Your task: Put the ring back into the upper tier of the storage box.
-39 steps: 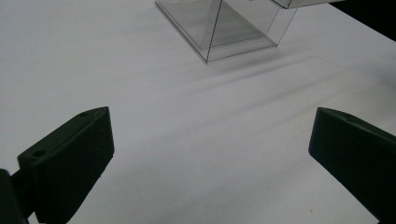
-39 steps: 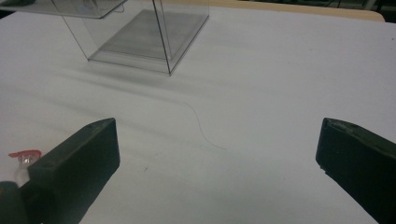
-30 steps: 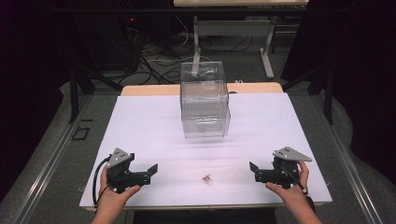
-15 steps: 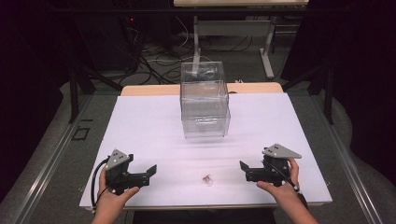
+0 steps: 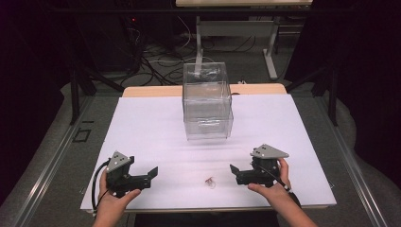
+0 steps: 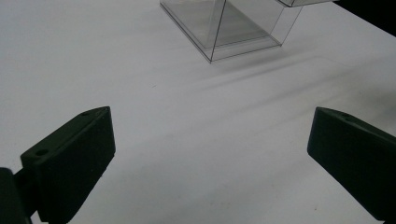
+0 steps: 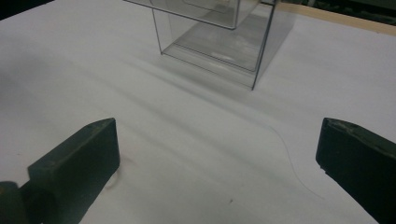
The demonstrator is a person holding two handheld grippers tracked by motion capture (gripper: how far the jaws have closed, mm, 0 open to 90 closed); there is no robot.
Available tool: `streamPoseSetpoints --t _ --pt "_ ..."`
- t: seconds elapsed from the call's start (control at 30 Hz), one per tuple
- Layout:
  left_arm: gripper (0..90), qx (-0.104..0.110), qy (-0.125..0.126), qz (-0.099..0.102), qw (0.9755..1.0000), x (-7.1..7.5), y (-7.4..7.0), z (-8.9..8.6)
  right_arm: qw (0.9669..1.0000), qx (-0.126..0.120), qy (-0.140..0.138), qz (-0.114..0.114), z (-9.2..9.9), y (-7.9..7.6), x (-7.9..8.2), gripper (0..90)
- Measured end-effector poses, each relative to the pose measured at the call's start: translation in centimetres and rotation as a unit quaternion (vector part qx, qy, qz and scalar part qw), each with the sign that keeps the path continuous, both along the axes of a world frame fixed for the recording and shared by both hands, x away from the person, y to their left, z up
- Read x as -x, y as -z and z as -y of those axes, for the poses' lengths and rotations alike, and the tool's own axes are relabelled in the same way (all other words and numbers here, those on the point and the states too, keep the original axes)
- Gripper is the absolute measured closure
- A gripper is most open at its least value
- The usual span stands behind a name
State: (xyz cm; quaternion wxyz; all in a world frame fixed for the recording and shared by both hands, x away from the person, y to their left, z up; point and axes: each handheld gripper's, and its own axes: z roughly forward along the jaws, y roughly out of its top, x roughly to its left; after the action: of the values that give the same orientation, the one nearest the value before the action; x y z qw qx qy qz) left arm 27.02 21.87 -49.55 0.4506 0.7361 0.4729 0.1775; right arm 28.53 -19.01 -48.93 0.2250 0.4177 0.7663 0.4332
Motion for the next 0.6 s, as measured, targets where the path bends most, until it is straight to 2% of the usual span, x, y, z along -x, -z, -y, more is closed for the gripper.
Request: streamPoseSetpoints --t 0.43,0.53,0.6 --pt "1.4 0.002 0.001 0.001 1.0000 0.0 0.0 -0.1 0.9991 0.010 -0.041 -0.002 -3.3 0.4 -0.4 0.0" --pt "1.5 0.003 0.001 0.001 1.0000 0.0 0.0 -0.1 0.9983 0.024 -0.053 -0.009 -4.3 0.8 -0.5 0.0" --pt "1.5 0.003 0.001 0.001 1.0000 0.0 0.0 -0.1 0.9979 0.027 -0.059 0.000 -4.8 1.1 -0.6 0.3"
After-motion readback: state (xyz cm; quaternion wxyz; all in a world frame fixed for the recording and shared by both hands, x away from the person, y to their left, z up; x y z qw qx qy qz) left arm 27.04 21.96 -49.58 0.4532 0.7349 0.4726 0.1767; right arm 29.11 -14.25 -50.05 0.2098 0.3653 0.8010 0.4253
